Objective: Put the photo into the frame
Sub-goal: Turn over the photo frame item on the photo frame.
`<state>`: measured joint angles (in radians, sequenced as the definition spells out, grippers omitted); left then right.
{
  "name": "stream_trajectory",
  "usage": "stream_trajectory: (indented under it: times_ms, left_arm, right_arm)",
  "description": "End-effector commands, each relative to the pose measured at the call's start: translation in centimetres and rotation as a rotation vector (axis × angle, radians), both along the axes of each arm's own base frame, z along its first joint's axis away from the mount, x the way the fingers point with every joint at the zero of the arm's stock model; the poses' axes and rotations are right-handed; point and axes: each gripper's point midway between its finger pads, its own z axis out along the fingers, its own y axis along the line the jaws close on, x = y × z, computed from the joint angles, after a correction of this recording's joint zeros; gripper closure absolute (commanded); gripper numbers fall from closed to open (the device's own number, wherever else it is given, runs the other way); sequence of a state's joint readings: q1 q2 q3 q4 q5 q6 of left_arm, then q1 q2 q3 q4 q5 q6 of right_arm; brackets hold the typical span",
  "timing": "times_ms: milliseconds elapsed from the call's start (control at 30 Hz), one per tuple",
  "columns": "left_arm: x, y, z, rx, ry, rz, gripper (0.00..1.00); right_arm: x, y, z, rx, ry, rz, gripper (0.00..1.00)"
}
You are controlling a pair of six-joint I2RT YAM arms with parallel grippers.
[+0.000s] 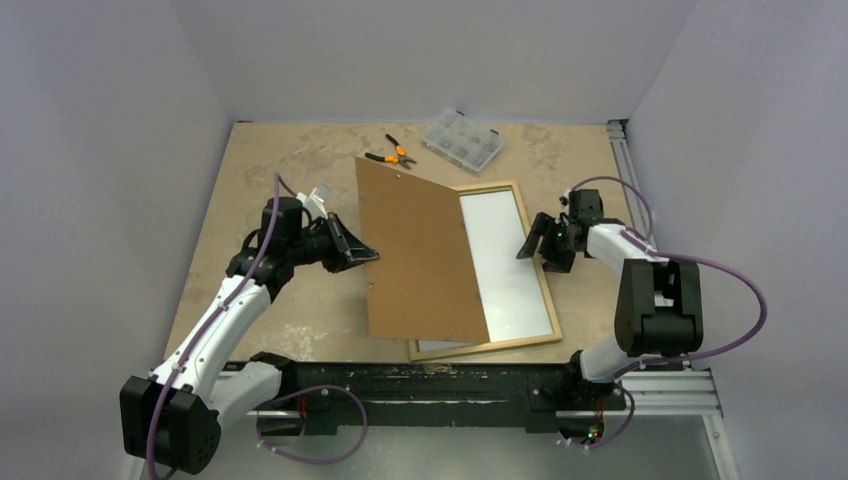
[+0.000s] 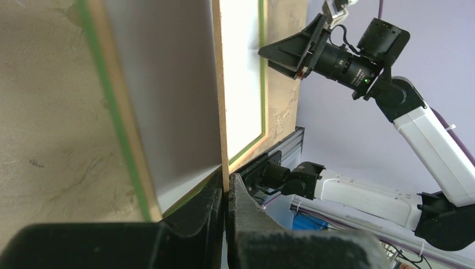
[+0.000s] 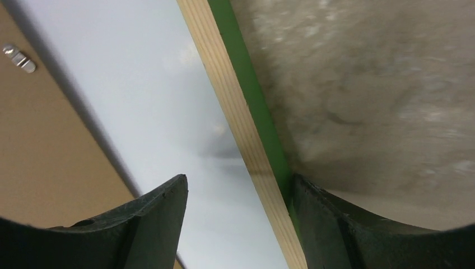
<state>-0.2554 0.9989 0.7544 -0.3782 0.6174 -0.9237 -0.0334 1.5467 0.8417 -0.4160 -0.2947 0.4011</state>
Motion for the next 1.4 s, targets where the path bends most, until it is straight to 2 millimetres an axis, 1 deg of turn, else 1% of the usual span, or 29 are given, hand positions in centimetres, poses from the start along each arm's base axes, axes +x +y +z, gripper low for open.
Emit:
stream_trajectory:
  times_ms: [0, 67, 133, 267, 400, 533, 767, 1033, 1167, 1367]
  left_arm:
    - [0.4, -0.9, 3.3, -0.075, -0.136, -0.058, 1.0]
    - [0.3, -0.8, 3.2, -0.068, -0.139, -0.064, 1.0]
    - [0.1, -0.7, 2.7, -0.053, -0.127, -0.066, 1.0]
    - [-0.3, -0.3, 1.4, -0.024, -0.092, -0.046, 1.0]
    - [-1.0, 0.0, 0.4, -0.032, -0.059, -0.018, 1.0]
    - [-1.9, -0.2, 0.1, -0.054, -0.047, -0.027, 1.0]
    - [-3.2, -0.6, -1.0, -0.05, -0.031, -0.021, 1.0]
    - [-3.0, -1.8, -3.1, -0.039, -0.02, -0.012, 1.0]
    - [-2.7, -2.0, -4.2, -0.024, 0.0, -0.003, 1.0]
    - [-2.5, -1.8, -5.7, -0.032, 0.039, 0.063, 1.0]
  right_arm:
    - [-1.0, 5.2, 0.3, 0.104, 0.012, 0.118, 0.33]
    - [-1.3, 6.7, 0.4, 0.125, 0.014, 0.142, 0.33]
    - [-1.7, 7.7, 0.5, 0.154, 0.021, 0.144, 0.33]
    - [-2.6, 8.9, 1.0, 0.236, 0.023, 0.111, 0.34]
    - [-4.0, 9.8, 1.5, 0.306, 0.012, 0.088, 0.33]
    - [-5.1, 10.1, 1.6, 0.332, 0.015, 0.079, 0.34]
    - [-6.1, 10.4, 2.1, 0.376, 0.0, 0.047, 0.33]
    - [-6.5, 10.7, 1.8, 0.401, 0.009, 0.048, 0.33]
    - [-6.7, 10.8, 1.7, 0.403, 0.014, 0.049, 0.33]
    - [-7.0, 10.9, 1.9, 0.412, 0.008, 0.048, 0.33]
